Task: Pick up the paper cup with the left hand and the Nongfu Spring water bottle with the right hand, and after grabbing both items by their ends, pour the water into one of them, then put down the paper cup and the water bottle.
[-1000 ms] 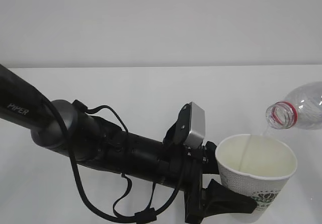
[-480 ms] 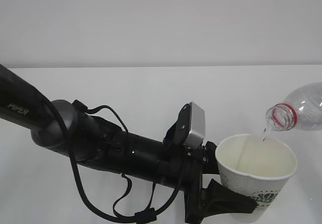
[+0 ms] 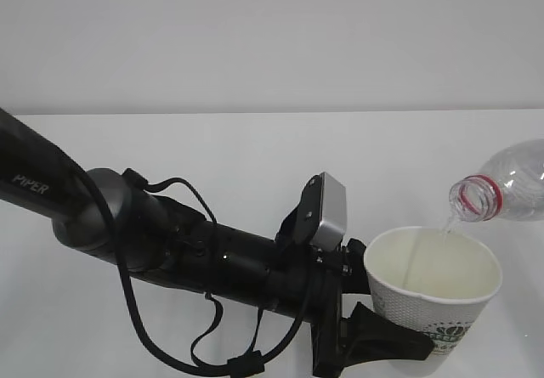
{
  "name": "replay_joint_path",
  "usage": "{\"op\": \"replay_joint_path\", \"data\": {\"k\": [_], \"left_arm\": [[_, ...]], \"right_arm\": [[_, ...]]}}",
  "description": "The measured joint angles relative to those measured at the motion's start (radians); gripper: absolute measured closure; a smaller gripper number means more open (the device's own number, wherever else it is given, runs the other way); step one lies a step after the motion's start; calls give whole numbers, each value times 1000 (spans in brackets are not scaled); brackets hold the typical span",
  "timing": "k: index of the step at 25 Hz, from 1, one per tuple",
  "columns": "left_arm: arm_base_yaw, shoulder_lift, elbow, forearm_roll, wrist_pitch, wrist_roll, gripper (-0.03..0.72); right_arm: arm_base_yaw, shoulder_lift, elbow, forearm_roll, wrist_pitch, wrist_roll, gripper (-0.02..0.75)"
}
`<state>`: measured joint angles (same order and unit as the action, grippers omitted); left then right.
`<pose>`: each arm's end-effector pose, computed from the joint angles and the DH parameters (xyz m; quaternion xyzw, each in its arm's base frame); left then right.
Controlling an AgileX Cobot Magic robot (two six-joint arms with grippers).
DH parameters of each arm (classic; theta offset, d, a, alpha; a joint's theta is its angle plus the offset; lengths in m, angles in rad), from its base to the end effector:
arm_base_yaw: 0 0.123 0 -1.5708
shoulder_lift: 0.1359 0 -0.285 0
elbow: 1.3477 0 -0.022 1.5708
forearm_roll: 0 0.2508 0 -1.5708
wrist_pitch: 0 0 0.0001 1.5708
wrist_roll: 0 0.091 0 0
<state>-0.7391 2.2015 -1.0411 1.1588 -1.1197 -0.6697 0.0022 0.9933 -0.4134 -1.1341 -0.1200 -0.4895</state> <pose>0.2337 -0.3145 0.0991 0.5410 0.5594 -0.5197 0.3527 0.1913 0.0102 0.2427 -0.6319 0.5597 -0.3550 0.4018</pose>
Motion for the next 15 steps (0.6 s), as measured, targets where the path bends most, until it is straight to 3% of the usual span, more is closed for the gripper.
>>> {"op": "replay_joint_path", "data": {"k": [15], "left_arm": [[0, 0, 0, 2, 0, 0, 202]], "right_arm": [[0, 0, 0, 0, 2, -15, 316]]}}
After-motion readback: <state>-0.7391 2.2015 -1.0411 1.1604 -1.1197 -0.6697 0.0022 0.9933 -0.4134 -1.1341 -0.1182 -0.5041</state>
